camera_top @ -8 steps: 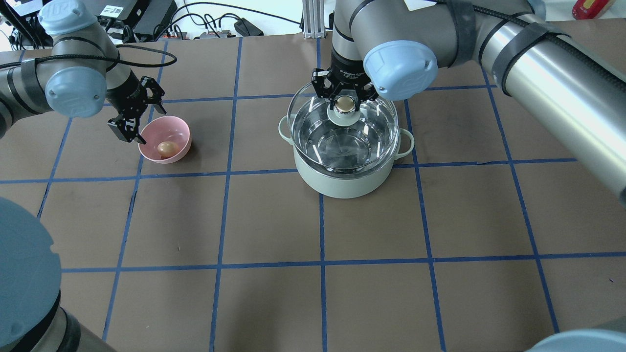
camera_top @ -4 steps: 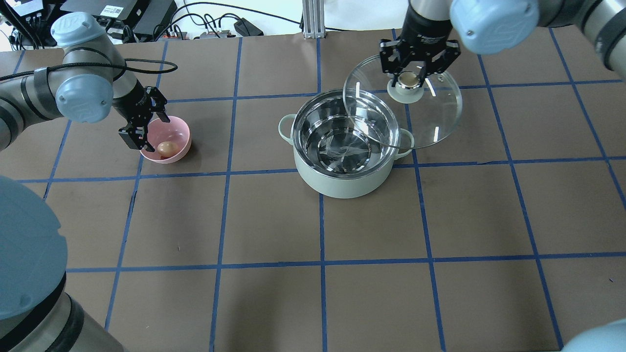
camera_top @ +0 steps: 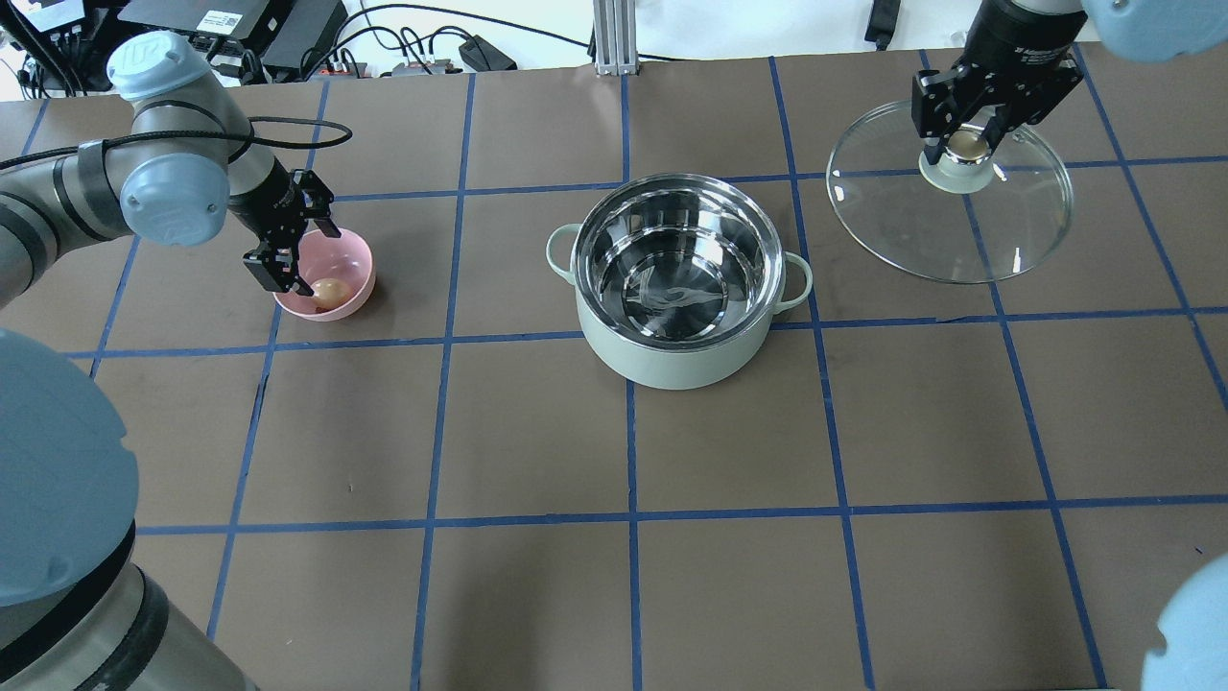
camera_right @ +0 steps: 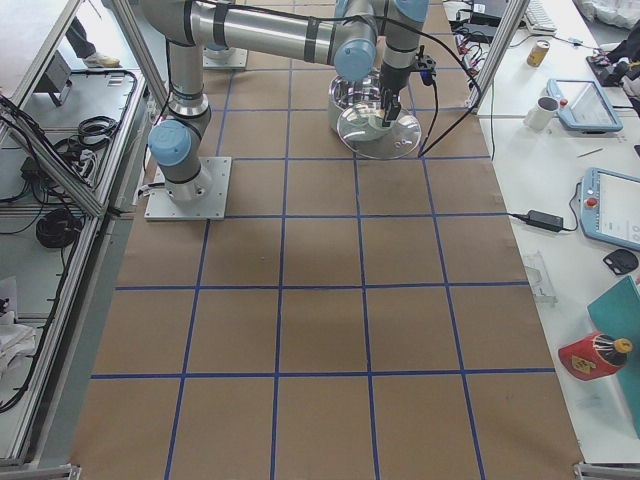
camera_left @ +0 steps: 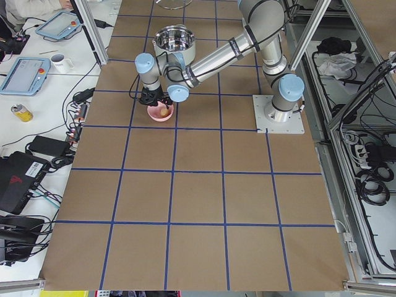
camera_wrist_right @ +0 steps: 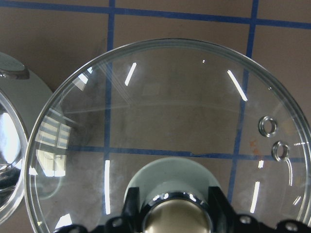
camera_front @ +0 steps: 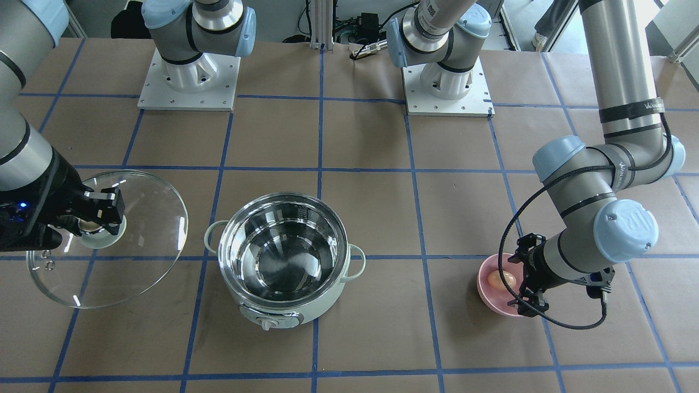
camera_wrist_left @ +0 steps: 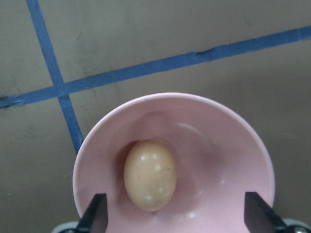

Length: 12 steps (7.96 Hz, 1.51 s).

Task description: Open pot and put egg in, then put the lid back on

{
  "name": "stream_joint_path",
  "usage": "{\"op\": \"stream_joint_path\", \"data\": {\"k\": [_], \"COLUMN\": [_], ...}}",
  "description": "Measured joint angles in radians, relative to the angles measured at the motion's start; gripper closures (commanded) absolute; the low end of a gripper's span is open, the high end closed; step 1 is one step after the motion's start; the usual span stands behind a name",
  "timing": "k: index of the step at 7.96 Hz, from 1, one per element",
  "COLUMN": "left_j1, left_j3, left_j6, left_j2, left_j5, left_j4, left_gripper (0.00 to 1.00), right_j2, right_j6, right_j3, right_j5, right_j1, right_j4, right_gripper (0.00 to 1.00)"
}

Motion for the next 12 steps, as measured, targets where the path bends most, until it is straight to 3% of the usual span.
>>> {"op": "stream_joint_path", "data": {"k": [12], "left_j1": [0.0], "left_j3": [-0.028], "left_j6": [0.002], "left_j2": [-0.021], "left_j5": [-0.001], "left_j4": [0.018], "left_gripper": [0.02], "right_j2": [0.058], "right_j6": [-0.074], "right_j3": [0.023], "right_j5": [-0.021], "right_j1": [-0.043], "right_j4": [-0.07], "right_gripper": [1.0]}}
